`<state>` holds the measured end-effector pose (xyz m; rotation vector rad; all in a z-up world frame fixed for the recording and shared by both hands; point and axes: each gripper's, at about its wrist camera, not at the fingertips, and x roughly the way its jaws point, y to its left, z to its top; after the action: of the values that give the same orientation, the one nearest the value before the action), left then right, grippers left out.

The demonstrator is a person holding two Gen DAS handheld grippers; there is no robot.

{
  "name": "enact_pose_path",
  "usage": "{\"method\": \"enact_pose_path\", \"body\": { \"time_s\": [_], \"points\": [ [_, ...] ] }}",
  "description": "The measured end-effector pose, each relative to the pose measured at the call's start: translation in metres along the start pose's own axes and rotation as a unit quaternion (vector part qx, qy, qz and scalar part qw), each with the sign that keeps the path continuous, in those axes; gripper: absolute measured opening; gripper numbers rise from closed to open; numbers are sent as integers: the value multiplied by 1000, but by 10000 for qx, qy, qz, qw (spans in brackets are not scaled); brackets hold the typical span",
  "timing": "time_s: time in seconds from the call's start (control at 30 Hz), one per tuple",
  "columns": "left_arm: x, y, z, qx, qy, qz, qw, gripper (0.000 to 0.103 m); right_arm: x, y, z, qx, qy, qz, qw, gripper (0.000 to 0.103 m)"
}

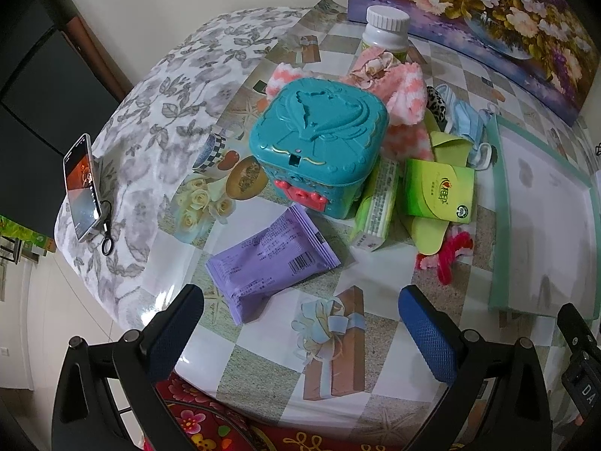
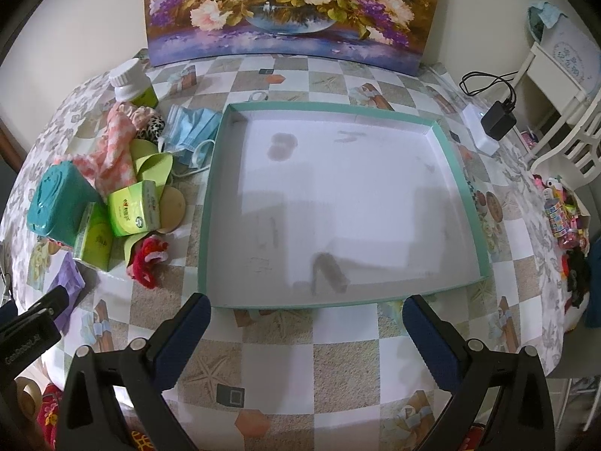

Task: Organize soft objects

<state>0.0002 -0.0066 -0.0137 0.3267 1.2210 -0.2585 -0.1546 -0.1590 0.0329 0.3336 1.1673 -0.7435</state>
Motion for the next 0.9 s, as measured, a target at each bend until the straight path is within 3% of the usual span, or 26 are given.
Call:
{"method": "enact_pose_path", "body": {
  "time_s": [0.9],
  "points": [
    [3, -3, -2, 21, 16, 8, 10000, 103, 1, 2, -1, -25, 31, 8, 10000, 103]
  ]
}}
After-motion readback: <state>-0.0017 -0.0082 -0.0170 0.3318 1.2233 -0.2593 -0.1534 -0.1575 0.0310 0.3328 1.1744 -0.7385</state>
